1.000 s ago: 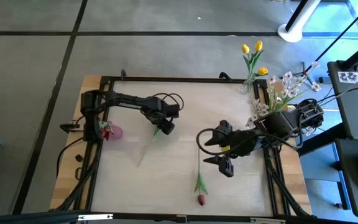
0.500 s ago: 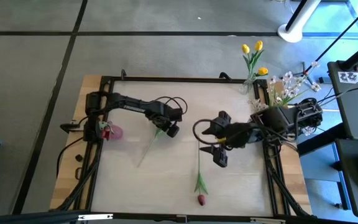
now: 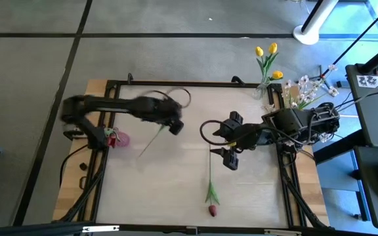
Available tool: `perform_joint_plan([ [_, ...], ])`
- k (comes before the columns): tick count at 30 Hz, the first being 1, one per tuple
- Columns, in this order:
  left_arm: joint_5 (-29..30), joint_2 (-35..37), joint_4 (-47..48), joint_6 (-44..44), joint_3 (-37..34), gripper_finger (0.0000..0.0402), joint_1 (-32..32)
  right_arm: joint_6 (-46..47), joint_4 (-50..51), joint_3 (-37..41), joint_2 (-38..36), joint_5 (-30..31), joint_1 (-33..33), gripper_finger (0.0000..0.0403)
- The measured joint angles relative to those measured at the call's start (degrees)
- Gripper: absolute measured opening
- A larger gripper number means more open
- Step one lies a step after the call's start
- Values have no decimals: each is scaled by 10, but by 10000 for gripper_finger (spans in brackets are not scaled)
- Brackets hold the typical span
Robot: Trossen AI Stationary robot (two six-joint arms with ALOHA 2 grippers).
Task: Sort flowers into vase by color
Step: Put the left red flower into the purple vase
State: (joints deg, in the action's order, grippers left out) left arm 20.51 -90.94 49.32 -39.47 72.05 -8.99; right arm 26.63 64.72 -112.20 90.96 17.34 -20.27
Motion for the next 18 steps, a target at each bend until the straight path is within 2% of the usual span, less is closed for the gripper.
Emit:
perform_joint_plan([
  [3,62,127,-17,33,0,1,17,0,-5,0,0,4,0,294],
  [6,122,240,-39,102,1,1,38,0,-13,0,0,28,0,294],
  [9,150,335,-61,171,1,1,61,4,-23,0,0,52,0,294],
  [14,147,442,-101,280,1,0,79,26,-31,0,0,112,5,294],
  [18,93,505,-94,306,1,0,80,64,-46,0,0,137,21,294],
])
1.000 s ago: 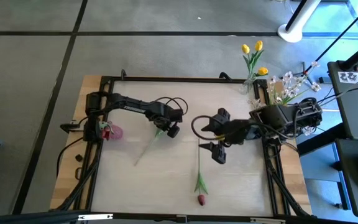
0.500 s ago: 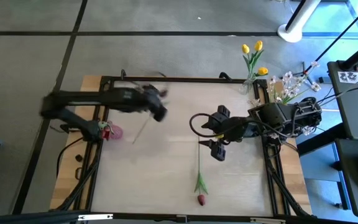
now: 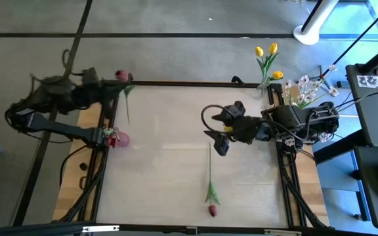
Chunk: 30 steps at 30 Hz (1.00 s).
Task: Sort flowers into vase by color
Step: Put the left red flower into the purple vase
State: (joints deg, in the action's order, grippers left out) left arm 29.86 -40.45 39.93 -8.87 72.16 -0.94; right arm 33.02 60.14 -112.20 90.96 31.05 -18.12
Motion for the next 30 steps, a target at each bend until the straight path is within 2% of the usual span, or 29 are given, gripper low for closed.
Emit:
perform_joint_plan([
  [6,-54,115,60,-5,1,0,0,54,-6,0,0,31,14,294],
  [10,-89,152,87,3,0,0,0,84,-6,0,0,75,14,294],
  [14,-105,172,118,1,-6,0,0,112,-6,0,0,90,14,294],
  [24,-127,255,89,7,-119,0,-1,163,-6,0,0,99,13,294],
  [30,-121,280,50,20,-156,0,0,189,-6,0,0,99,13,294],
])
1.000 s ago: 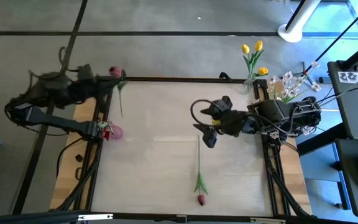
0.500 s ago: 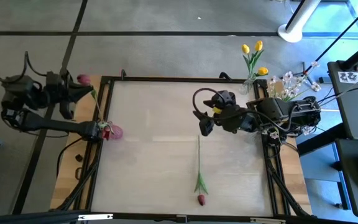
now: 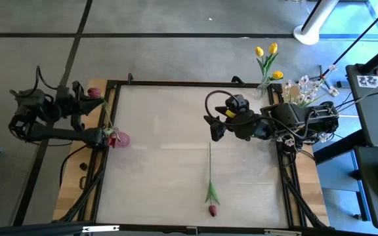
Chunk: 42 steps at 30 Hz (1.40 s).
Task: Sort flowers into vase by color
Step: Put the left red flower into the purple vase
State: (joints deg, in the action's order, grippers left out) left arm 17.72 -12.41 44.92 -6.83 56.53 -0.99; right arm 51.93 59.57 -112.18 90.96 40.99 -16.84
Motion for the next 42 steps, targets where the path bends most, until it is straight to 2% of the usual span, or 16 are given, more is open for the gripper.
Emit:
perform_joint_plan([
  [6,-6,1,-32,20,13,0,0,5,0,0,0,0,0,294],
  [13,8,1,12,23,-4,0,0,4,1,0,0,10,0,294],
  [19,5,4,9,21,-14,0,0,4,2,0,0,10,0,294],
  [24,-7,4,-22,20,18,0,0,1,7,0,0,10,0,294],
  [30,-4,5,31,3,61,0,0,1,7,0,0,10,0,294],
  [42,2,4,45,11,15,0,0,16,1,0,0,8,0,294],
])
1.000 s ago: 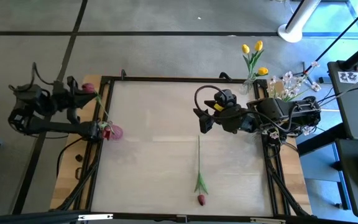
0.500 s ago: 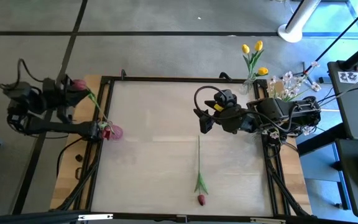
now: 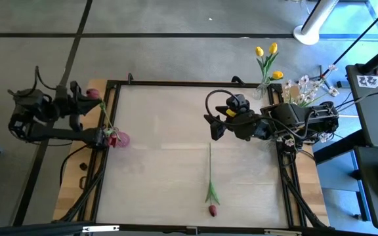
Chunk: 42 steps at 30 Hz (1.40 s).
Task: Sort flowers into vase by color
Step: Put the left red flower into the purple vase, then put the red flower in the purple vase
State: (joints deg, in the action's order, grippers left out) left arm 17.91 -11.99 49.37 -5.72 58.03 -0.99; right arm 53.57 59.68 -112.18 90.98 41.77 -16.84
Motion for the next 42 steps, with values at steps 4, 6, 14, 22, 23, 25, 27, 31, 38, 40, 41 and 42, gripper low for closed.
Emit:
perform_joint_plan([
  [4,-1,0,33,-16,-17,0,0,1,0,0,0,-5,0,294],
  [6,-7,0,61,-36,-29,0,0,1,0,0,0,-14,0,294],
  [14,-21,0,144,-110,-37,31,0,0,1,0,0,-28,0,294],
  [22,-78,-6,195,-177,-17,110,0,-16,6,0,0,-50,0,294],
  [23,-86,-11,205,-183,-6,118,0,-23,5,0,0,-54,0,294],
  [25,-103,-28,235,-198,22,128,0,-41,6,0,0,-55,0,294],
  [27,-127,-49,269,-218,56,133,0,-61,6,0,0,-56,4,294],
  [31,-209,-100,370,-280,124,133,0,-91,9,0,0,-78,22,294],
  [38,-394,-131,359,-419,167,124,-2,-202,10,0,0,-118,57,294],
  [40,-417,-132,314,-454,169,118,-13,-244,19,0,0,-98,57,294],
  [41,-427,-133,288,-464,170,114,-22,-269,24,0,0,-85,56,294],
  [42,-438,-133,261,-467,171,111,-31,-289,29,0,0,-78,56,294],
])
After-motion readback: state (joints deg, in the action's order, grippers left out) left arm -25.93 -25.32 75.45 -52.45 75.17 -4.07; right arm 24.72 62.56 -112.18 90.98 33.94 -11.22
